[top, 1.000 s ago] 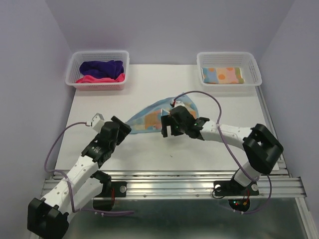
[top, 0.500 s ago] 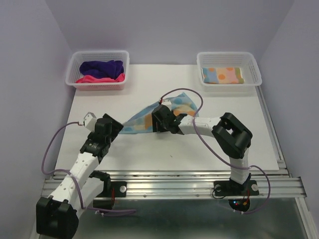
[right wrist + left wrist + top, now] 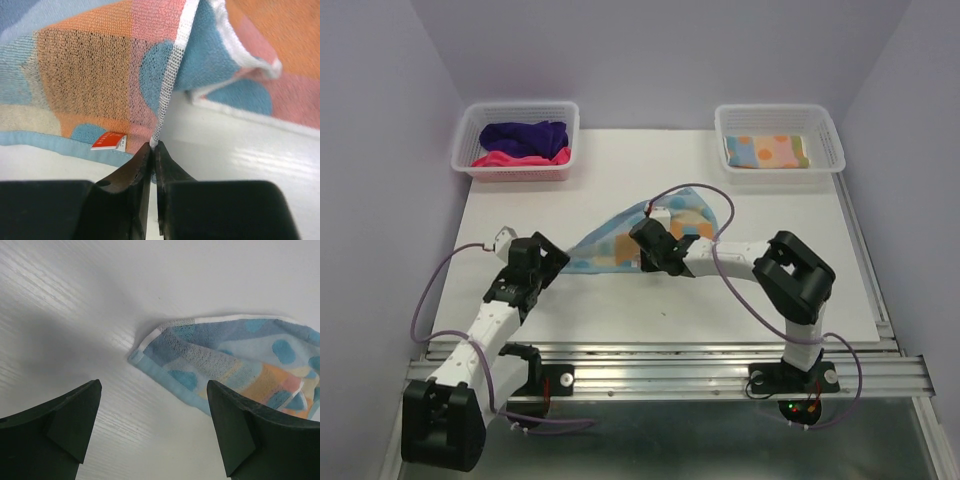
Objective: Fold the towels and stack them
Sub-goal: Flatten out the crumpled towel
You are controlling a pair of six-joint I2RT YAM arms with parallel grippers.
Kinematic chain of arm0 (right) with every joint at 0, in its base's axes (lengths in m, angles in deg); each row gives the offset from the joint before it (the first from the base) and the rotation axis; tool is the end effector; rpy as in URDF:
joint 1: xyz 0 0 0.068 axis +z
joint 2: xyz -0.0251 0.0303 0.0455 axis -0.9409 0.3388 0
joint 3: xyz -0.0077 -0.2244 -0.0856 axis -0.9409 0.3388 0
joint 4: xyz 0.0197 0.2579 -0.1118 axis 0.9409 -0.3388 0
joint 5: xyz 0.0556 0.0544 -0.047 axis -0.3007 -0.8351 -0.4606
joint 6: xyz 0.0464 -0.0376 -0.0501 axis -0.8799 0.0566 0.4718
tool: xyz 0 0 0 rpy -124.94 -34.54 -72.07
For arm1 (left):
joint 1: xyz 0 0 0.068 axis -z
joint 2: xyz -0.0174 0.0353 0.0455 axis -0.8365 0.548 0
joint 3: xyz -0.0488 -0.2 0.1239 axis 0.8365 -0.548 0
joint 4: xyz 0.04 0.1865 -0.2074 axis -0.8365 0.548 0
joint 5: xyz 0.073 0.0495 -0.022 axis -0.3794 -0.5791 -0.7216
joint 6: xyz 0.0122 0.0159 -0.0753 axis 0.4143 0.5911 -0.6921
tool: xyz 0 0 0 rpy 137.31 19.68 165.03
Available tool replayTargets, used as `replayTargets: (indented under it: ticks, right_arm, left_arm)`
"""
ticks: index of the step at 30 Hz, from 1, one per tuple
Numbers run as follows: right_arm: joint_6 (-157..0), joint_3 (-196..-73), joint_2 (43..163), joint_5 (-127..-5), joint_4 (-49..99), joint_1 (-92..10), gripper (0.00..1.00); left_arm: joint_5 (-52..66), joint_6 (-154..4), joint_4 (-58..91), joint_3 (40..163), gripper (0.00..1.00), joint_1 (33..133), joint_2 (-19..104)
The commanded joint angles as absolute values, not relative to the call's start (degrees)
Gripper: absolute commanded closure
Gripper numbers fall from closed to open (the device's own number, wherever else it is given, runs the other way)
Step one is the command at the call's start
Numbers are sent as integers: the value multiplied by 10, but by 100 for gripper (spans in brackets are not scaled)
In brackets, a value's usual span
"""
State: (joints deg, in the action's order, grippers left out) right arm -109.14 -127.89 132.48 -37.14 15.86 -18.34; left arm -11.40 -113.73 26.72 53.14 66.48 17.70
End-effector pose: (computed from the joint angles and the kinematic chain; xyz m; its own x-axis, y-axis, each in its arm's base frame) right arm 0.2816 0.3205 0.0912 -0.7473 -0.0272 -0.6640 -0.1798 0.9702 0.1627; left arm 0.2505 -0.0311 0.1445 -0.3809 -0.7033 -0.6003 -0.4202 0.7099 -0.5651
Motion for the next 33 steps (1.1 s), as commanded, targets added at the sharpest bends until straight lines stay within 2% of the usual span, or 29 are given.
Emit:
replayTargets:
  ticks: [1,4,8,16,18,29,32,33]
  right_arm:
    - [-1107,-1227,1246,-350,150,-177,90]
    - [-1111,-1178,1204,-345,151,-177,98]
    - [-1118,-1150,1182,-335,140,-178,97]
    - [-1133,-1148,1178,-287,110,-179,98]
    - [-1131,-1147,1171,-285,104,-180,98]
    - [-1132,-1115,1155,-334,123,-216,98]
    - [-1128,-1112,1154,-345,129,-225,98]
    - [-1128,-1112,1153,-346,130,-226,98]
  left_arm:
    - [-60,-1108,233,509,1,663,182]
    - [-34,-1088,232,502,1,663,189]
    - [56,-1068,212,480,1,685,192]
    - [84,-1089,237,465,3,762,129]
    - [83,-1090,241,468,7,782,140]
    - [-9,-1112,291,502,11,809,187]
    - [-9,-1103,289,517,18,811,218]
    - [-9,-1100,289,522,23,816,226]
